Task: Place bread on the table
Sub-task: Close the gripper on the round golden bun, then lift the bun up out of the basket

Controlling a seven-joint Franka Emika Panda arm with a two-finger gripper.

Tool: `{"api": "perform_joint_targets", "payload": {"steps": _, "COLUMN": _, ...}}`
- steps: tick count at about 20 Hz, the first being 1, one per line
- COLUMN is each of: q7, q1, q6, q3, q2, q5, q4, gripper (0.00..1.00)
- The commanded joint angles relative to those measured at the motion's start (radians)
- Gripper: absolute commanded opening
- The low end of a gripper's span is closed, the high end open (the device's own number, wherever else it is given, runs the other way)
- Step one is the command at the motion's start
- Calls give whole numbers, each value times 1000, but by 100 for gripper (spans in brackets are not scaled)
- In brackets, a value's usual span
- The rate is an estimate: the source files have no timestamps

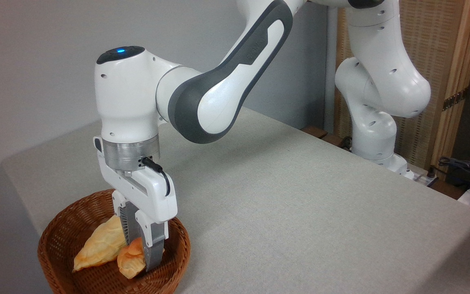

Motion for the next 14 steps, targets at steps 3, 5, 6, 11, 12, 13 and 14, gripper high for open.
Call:
{"api": "perform_joint_targets", "payload": {"steps": 3, "q7": 8, "q1": -3, "q6": -2, "q3": 3, "q2": -34, "q5": 15, "q4": 14, "gripper": 52}}
{"api": "perform_joint_targets", "payload": {"steps": 5, "q7": -3, "q1": -6, "q6": -17, "q3": 0, "q2": -63, "q5": 14, "q4": 13, "gripper": 52}}
{"api": "perform_joint_targets", "payload": {"steps": 6, "q7": -4, "q1": -6, "q6": -42, "q3": -5, "q2": -81, "q5": 14, "q4": 13, "gripper": 52}}
{"api": "perform_joint_targets", "payload": {"steps": 11, "q7": 9, "q1": -6, "q6": -192, "q3": -15, "q2": -183, "q5": -3, "q4": -6, "gripper": 56}}
{"api": "perform_joint_targets", "payload": {"steps": 12, "q7": 11, "q1": -6, "q6": -224, "q3": -15, "q2": -203, "q5": -18, "q4": -19, "gripper": 57}}
{"api": "perform_joint_targets", "payload": {"steps": 13, "q7": 11, "q1": -6, "q6": -254, "q3": -15, "q2": -224, "q5": -38, "q4": -32, "gripper": 60}}
{"api": "perform_joint_targets", "payload": {"steps": 14, "q7": 12, "q1": -6, "q6": -281, "q3": -15, "q2": -247, "q5": -50, "q4": -52, "gripper": 61}}
